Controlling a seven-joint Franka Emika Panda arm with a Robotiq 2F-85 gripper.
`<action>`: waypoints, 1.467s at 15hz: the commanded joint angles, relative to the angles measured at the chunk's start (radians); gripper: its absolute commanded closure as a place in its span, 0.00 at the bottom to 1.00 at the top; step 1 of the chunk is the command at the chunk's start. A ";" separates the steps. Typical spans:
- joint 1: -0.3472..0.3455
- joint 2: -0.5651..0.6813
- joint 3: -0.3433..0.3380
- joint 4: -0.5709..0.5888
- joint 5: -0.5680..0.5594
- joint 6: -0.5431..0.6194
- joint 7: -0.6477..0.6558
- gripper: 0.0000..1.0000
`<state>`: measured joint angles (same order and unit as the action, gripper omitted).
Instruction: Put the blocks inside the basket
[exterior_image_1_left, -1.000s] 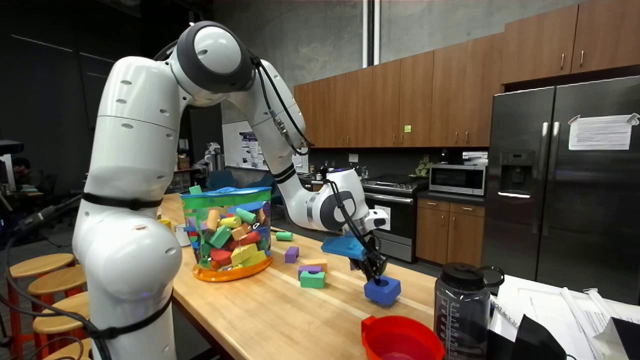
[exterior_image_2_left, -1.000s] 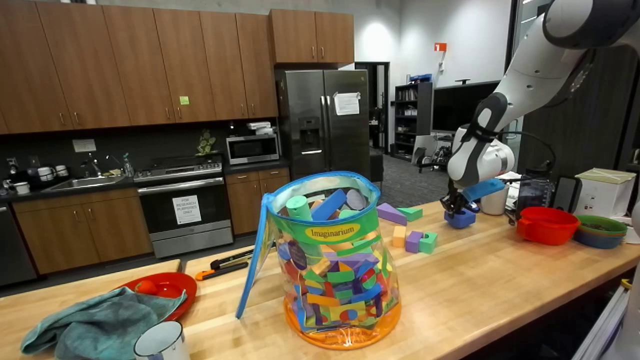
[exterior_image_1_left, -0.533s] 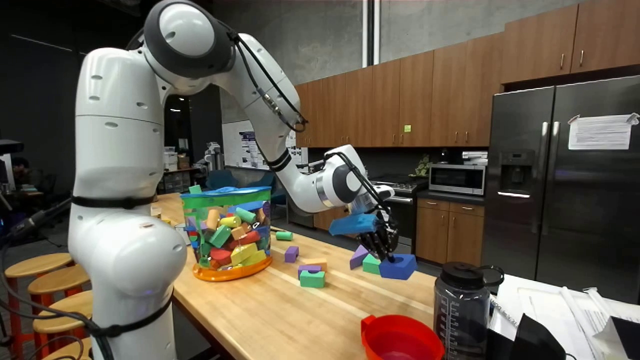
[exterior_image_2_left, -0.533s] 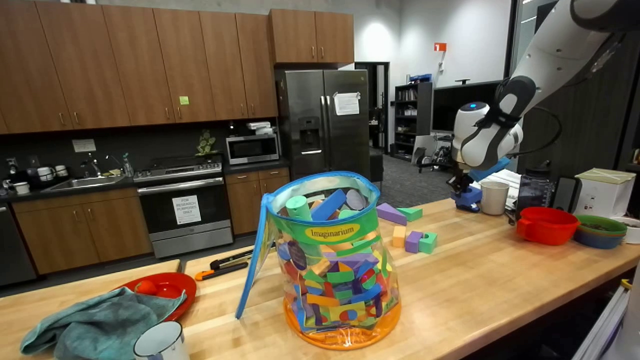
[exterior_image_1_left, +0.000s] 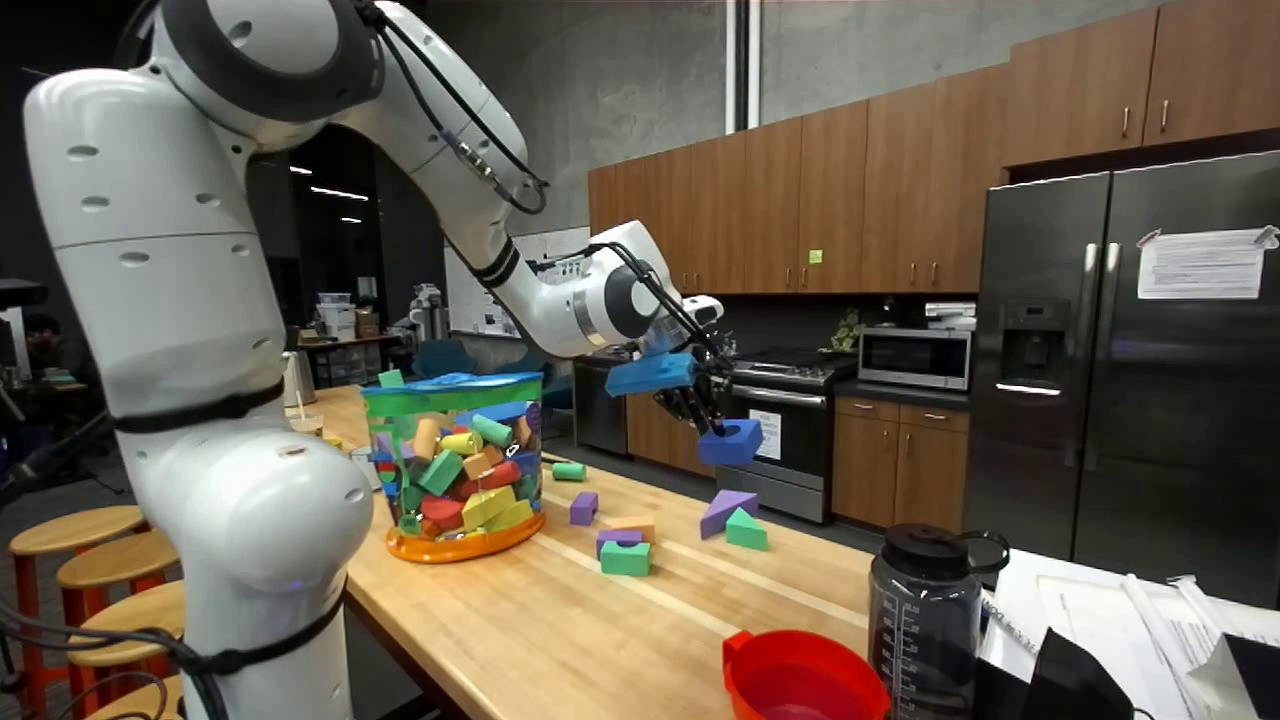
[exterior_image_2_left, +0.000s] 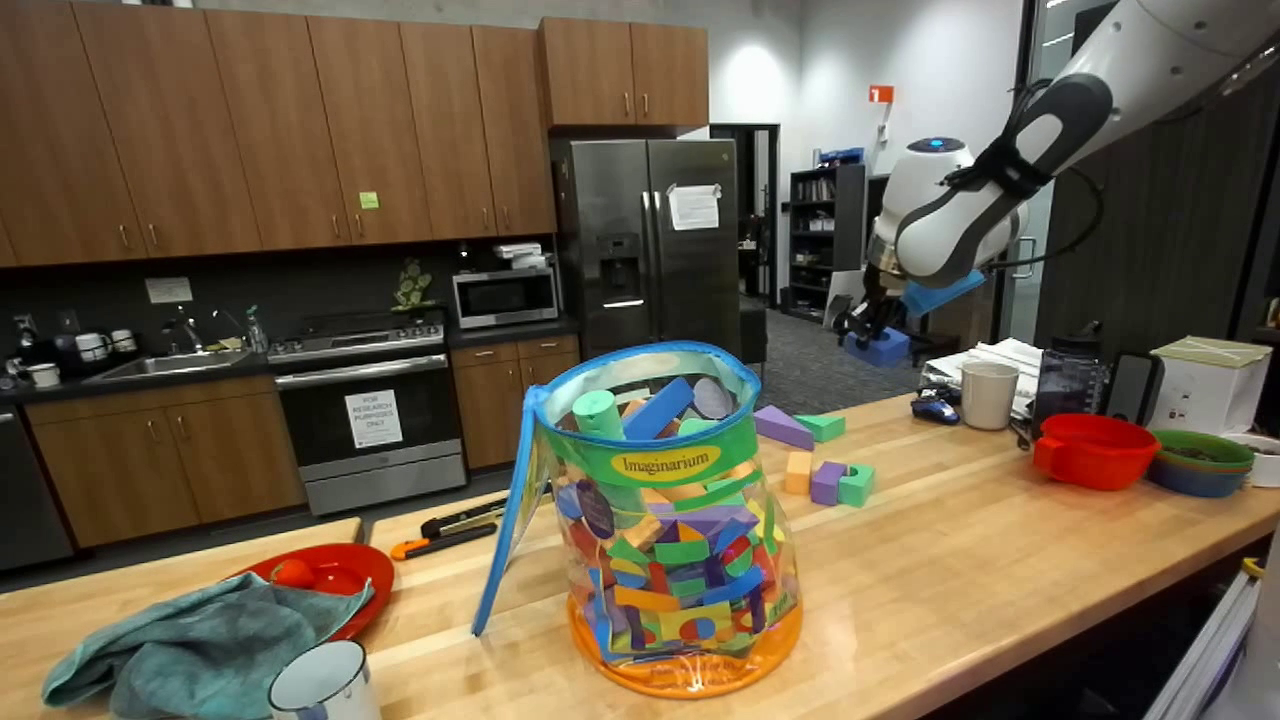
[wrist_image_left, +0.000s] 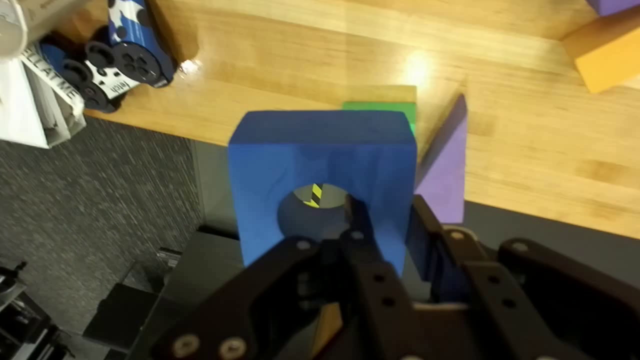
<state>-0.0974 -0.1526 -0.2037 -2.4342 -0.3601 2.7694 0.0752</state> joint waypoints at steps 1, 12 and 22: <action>-0.003 -0.140 0.056 -0.055 0.072 -0.048 -0.088 0.94; 0.013 -0.358 0.227 -0.130 0.042 -0.201 -0.092 0.94; 0.170 -0.584 0.344 -0.273 0.069 -0.227 -0.109 0.94</action>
<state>0.0336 -0.6489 0.1261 -2.6514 -0.3097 2.5569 -0.0111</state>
